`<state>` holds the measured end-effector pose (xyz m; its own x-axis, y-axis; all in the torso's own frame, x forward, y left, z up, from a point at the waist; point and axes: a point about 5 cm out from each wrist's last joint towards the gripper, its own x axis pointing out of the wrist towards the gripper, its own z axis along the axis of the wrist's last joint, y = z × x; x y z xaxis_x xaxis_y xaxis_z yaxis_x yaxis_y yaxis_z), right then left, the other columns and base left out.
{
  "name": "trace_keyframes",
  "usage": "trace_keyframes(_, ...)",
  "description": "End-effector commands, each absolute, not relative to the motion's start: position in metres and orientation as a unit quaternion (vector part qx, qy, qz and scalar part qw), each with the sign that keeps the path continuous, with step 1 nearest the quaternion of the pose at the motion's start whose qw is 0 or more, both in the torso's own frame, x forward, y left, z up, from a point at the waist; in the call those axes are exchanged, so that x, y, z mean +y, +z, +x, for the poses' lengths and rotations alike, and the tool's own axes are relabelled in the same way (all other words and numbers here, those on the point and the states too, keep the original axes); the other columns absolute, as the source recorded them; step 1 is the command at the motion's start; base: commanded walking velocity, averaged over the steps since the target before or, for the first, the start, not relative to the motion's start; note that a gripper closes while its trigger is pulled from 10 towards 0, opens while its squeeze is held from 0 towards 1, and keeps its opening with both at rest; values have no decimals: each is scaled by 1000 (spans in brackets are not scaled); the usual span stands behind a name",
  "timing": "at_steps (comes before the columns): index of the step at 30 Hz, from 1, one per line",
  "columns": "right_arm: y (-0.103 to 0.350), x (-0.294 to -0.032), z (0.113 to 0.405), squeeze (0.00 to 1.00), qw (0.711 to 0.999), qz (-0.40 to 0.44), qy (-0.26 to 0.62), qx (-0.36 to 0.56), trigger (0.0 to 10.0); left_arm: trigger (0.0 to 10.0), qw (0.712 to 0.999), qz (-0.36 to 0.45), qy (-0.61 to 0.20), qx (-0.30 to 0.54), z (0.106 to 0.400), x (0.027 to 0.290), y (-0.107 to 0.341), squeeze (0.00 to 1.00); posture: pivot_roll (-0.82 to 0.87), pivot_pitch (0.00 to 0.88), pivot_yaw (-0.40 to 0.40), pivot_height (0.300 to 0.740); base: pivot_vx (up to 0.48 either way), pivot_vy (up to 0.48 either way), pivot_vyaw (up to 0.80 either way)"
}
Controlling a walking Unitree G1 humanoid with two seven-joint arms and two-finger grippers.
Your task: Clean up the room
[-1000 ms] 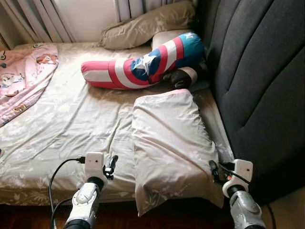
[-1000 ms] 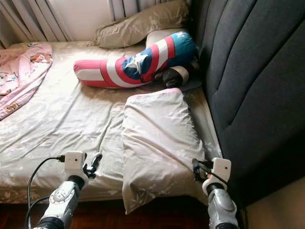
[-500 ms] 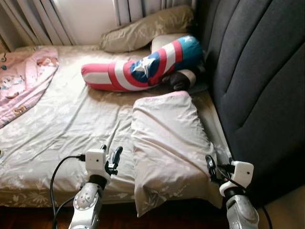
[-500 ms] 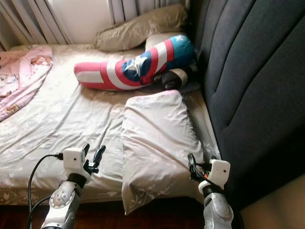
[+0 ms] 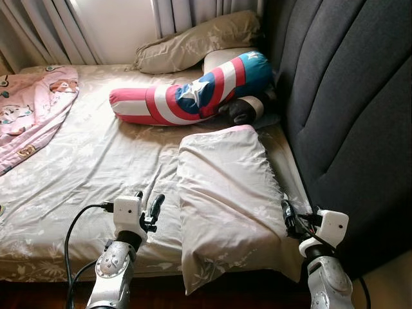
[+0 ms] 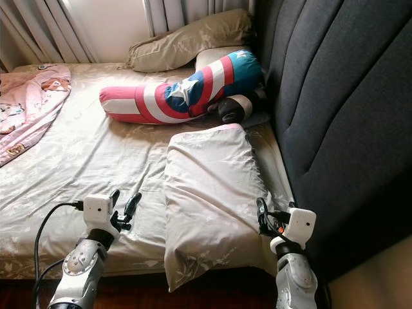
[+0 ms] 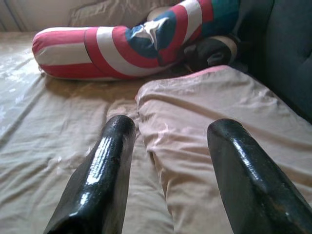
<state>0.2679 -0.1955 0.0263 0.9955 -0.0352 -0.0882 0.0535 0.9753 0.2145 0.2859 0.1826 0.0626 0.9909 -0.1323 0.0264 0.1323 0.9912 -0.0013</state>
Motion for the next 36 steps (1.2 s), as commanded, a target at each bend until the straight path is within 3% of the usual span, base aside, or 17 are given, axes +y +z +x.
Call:
trace_keyframes(1, 27, -195, 267, 0, 993, 112, -24, 41, 10000, 10000, 998, -7, -64, -15, 287, 185, 66, 0, 9, 52, 4, 740, 0, 0, 0)
trace_keyframes(19, 26, -193, 265, 0, 991, 115, -28, 61, 10000, 10000, 997, -12, -74, -16, 291, 180, 71, 0, 12, 82, -3, 740, 250, 0, 0)
trace_keyframes(36, 25, -192, 266, 0, 990, 118, -31, 70, 10000, 10000, 996, -12, -84, -11, 293, 178, 74, 0, 17, 92, -3, 740, 0, 0, 0)
